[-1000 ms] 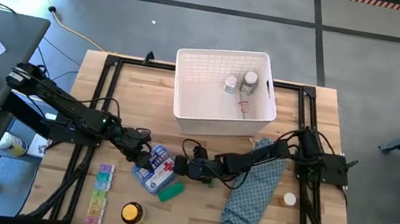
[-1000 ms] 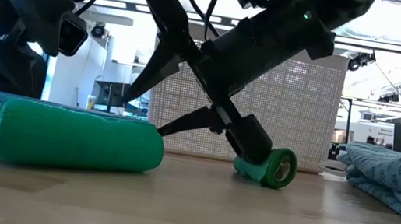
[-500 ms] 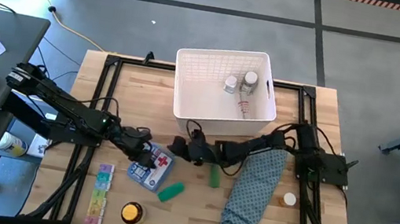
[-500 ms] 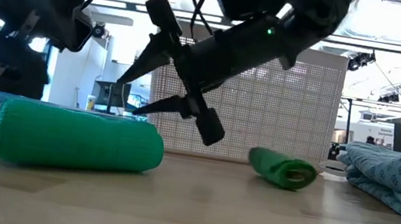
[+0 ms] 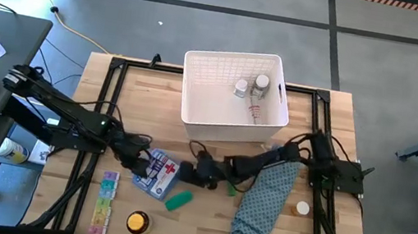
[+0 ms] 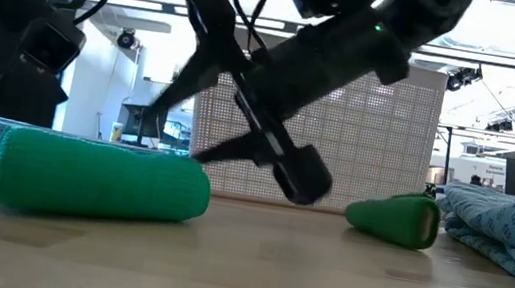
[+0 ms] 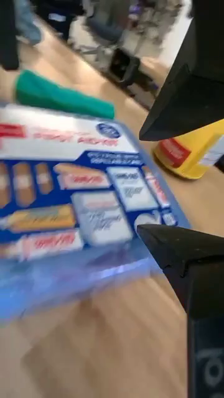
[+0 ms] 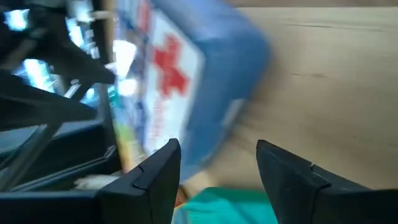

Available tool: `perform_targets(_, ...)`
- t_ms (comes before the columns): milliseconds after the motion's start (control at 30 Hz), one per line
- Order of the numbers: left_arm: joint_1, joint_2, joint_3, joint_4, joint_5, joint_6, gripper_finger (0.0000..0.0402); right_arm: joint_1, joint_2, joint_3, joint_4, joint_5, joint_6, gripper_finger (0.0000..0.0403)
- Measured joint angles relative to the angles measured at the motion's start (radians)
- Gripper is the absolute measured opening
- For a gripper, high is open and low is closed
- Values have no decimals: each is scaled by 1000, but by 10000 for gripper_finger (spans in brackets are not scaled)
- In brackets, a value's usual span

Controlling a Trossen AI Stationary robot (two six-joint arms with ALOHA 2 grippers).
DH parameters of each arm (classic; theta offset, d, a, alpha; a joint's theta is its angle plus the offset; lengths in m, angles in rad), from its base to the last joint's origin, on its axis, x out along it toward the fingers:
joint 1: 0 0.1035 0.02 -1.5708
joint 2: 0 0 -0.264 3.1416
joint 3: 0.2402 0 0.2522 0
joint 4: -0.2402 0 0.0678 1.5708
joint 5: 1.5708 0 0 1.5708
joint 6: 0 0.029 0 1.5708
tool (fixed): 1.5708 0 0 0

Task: Pick & place medical supplies in basket/bin
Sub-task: Put the blue first aid kit into the white bin

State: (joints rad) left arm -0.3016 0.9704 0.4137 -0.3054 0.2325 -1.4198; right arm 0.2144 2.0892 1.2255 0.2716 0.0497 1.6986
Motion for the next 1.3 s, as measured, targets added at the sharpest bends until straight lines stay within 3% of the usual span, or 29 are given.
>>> perform_targets(367,0,-43,0,-158,-99,-130,269,20,0,0,-104,92,8,304)
perform_targets(600,0,-84,0,-298,-198,-280,280,3,-2,2,-124,105,3,332)
perform_targets(933,0,-52,0,-91,-247,-288,285,3,5,4,-77,161,-1,333)
perform_targets(1167,0,43,-1,19,-216,-292,285,3,66,6,43,121,20,333)
perform_targets(1300,-1,94,-1,116,-208,-298,285,3,69,21,22,117,16,333)
